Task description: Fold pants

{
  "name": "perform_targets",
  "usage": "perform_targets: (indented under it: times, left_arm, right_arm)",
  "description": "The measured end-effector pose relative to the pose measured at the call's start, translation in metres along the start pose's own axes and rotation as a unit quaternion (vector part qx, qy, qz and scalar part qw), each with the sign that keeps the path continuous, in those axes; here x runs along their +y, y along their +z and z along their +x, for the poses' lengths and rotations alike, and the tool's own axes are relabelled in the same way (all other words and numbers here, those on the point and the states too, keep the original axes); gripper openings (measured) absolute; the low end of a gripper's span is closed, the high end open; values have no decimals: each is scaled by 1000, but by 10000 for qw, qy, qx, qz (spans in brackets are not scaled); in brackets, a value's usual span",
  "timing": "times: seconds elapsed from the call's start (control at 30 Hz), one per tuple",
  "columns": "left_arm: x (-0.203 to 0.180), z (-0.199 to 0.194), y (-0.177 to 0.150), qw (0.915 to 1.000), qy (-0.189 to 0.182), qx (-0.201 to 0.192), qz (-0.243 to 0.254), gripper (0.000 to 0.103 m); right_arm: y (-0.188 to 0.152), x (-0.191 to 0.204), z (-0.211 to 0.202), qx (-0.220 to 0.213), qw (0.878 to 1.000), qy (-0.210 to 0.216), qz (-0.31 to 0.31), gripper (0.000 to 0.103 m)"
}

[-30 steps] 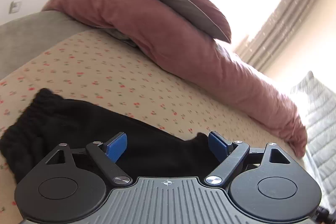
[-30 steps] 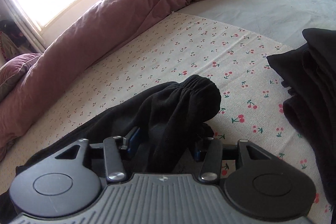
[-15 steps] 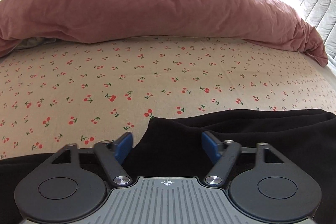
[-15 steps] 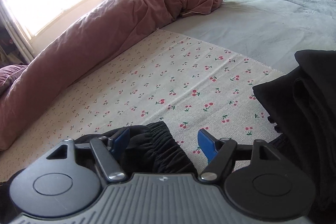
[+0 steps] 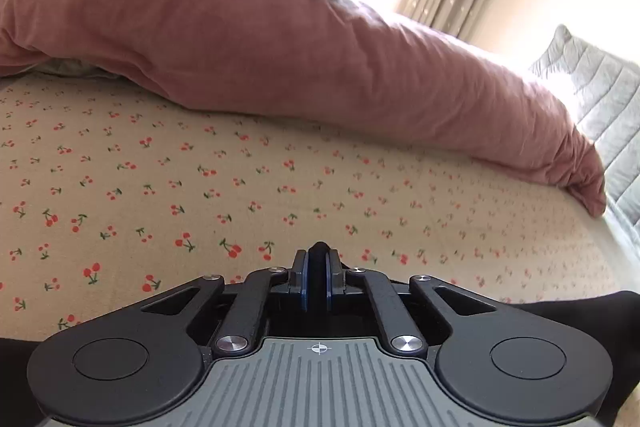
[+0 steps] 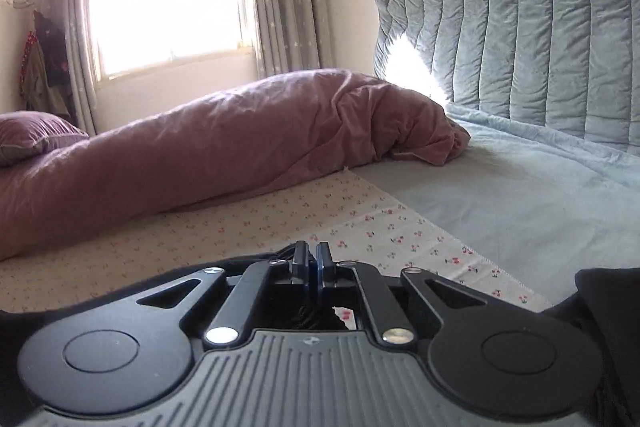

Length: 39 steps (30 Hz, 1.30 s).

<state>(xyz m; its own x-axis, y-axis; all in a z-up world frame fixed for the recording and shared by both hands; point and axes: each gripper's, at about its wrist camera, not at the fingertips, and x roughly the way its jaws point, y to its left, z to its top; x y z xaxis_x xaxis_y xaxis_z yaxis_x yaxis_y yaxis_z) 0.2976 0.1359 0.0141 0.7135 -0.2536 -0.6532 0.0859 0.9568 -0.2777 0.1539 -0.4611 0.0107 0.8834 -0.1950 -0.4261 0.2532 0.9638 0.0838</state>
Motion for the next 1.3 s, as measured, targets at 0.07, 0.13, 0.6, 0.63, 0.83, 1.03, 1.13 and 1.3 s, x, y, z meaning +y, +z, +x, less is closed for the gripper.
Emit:
perform_targets:
  times: [0.07,0.13,0.6,0.63,0.83,1.03,1.13,1.3]
  left_arm:
    - [-8,29,-12,9979,316,398,406,8]
    - [-5,34,-17,9982,359,313,351,10]
    - [-16,-19,-23,9978,-394,-208,-486,28]
    - [-27,-17,-28,9979,-482,-104,-423,28]
    - [-95,-3,-62,9954,-882,370,20,28]
    - [-123,-4,-86,9944,-843,576,271,28]
    - [-122,-5,-89,9946,-836,594,183,28]
    - [-123,-5,-92,9944,-871,593,57,37]
  right_arm:
    - [-19,-11,25,809,9961,-339,89,0]
    - [-31,-38,34,1270,9873,-453,839,4]
    - [-77,-111,-21,1921,8972,433,3953,38]
    - [-81,-111,-18,1983,8912,530,4046,34]
    - [-91,-99,17,2244,8503,770,4698,21]
    - [-68,-81,13,1583,8823,914,4339,10]
    - [-25,-55,-22,363,9490,805,3027,7]
    - [-14,-3,-19,119,9964,88,834,7]
